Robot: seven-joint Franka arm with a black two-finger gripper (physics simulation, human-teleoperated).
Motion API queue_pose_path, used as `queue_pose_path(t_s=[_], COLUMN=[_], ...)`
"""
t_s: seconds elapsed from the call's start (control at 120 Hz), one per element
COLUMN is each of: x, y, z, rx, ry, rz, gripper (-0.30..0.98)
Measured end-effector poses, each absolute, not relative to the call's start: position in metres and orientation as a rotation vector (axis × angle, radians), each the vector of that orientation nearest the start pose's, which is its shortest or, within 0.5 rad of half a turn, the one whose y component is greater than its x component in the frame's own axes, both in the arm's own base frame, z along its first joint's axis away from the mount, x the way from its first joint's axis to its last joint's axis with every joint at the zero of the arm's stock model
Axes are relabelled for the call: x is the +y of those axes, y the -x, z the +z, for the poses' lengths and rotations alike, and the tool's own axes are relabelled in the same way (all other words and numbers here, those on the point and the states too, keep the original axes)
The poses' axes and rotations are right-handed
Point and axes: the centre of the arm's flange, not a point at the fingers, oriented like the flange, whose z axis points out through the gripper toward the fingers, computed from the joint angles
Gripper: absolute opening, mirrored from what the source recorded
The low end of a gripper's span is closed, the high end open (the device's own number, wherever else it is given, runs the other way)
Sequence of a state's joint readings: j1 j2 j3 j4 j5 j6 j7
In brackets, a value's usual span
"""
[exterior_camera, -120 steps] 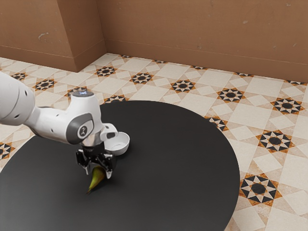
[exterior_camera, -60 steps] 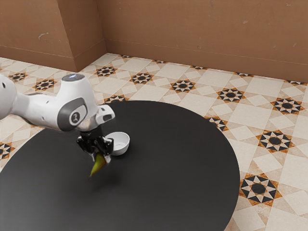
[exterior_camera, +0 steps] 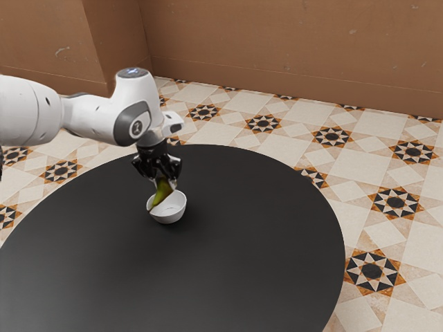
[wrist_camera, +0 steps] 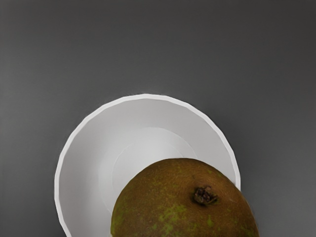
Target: Place the pear in the bowl.
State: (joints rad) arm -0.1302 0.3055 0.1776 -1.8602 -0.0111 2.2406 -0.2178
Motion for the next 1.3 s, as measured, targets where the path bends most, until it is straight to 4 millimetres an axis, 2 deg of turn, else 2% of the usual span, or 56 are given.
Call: queue_pose_path(t_s=[0.267, 0.308, 0.367, 0.433, 0.508, 0.625, 0.767, 0.833, 0.9, 1.025, 1.15, 1.217, 1.3], x=[0.039, 0.043, 0.045, 0.043, 0.038, 0.031, 0.027, 0.024, 0.018, 0.009, 0.009, 0.007, 0.001], y=[-0.658, -0.659, -0.659, -0.660, -0.660, -0.660, -0.659, -0.643, -0.623, -0.588, -0.559, -0.549, -0.546], z=[0.349, 0.347, 0.348, 0.348, 0.349, 0.350, 0.356, 0.377, 0.411, 0.491, 0.570, 0.592, 0.607], rx=[-0.469, -0.478, -0.484, -0.475, -0.455, -0.413, -0.371, -0.354, -0.321, -0.151, 0.111, 0.240, 0.391], ry=[3.036, 3.031, 3.032, 3.045, 3.064, 3.082, 3.094, 3.110, 3.135, 3.181, 3.196, 3.191, 3.175], rz=[-0.115, -0.112, -0.112, -0.113, -0.112, -0.112, -0.123, -0.146, -0.168, -0.191, -0.216, -0.204, -0.182], gripper=[-0.09, -0.04, 0.09, 0.27, 0.39, 0.52, 0.60, 0.62, 0.64, 0.66, 0.67, 0.68, 0.68])
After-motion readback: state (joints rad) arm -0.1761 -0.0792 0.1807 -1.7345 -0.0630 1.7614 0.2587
